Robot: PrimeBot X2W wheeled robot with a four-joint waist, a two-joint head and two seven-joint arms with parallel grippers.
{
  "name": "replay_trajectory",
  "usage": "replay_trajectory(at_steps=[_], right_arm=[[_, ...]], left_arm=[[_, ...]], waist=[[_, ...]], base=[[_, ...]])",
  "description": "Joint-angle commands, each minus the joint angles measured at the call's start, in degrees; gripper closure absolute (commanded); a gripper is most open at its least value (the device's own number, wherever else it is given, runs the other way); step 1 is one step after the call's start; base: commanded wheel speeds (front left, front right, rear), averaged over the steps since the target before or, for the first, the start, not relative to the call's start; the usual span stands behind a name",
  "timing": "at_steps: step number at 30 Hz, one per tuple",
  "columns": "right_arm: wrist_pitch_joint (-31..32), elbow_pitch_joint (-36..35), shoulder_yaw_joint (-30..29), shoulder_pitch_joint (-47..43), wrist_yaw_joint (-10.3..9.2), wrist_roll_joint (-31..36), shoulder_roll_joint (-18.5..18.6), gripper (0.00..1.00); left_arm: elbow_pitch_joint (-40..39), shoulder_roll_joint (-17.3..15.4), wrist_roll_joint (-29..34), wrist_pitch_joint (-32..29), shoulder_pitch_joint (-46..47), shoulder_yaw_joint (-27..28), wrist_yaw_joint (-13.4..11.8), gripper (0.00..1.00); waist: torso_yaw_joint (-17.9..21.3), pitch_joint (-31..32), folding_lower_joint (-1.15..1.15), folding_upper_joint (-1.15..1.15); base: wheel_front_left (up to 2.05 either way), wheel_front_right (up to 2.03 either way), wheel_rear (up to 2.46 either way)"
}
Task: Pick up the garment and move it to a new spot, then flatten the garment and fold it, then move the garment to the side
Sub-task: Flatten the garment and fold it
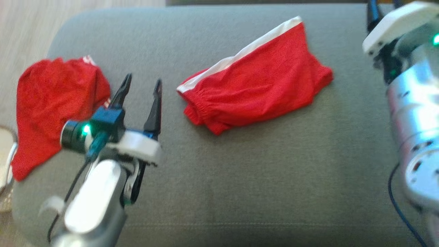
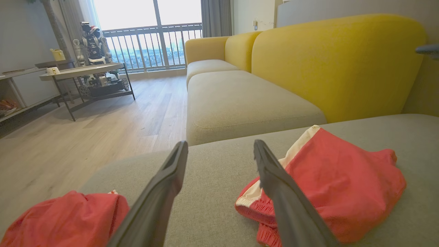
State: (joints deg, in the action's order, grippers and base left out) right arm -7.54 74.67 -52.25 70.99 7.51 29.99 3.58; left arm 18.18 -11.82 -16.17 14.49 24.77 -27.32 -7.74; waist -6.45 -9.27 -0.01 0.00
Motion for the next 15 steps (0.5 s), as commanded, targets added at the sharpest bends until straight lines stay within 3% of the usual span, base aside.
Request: replay_trajectory(at_steps=[1,6,9,13,15], right_arm=[[-2.5,-0.7,7.0,-0.7,-0.02,-5.1,-0.7,0.00],[-6.8,-0.7,27.9,-8.3,-0.02,-21.0,-0.7,0.00],[-7.4,-1.5,37.0,-12.3,-0.02,-29.1,-0.7,0.00],[-7.4,-13.0,46.8,-22.4,-0.02,-39.2,-0.7,0.00],[-7.4,-16.2,48.4,-25.5,-0.02,-40.6,-0.7,0.00]], left_arm=[[-3.8,-1.9,1.1,0.5,-0.8,3.6,-0.8,0.00],[-8.7,-1.6,2.2,0.5,-8.3,7.0,-2.0,0.00],[-10.5,-1.2,3.1,0.5,-12.5,8.5,-2.3,0.00],[-12.5,-0.4,4.5,0.5,-17.3,10.2,-2.7,0.00],[-13.0,-0.2,4.9,0.5,-18.3,10.5,-2.7,0.00]], waist=[[3.2,3.8,0.01,0.00],[5.8,6.8,0.01,0.00],[6.9,8.3,0.01,0.00],[7.9,9.5,0.01,0.00],[8.0,9.7,0.01,0.00]], base=[[0.00,0.00,0.00],[0.00,0.00,0.00],[0.00,0.00,0.00],[0.00,0.00,0.00],[0.00,0.00,0.00]])
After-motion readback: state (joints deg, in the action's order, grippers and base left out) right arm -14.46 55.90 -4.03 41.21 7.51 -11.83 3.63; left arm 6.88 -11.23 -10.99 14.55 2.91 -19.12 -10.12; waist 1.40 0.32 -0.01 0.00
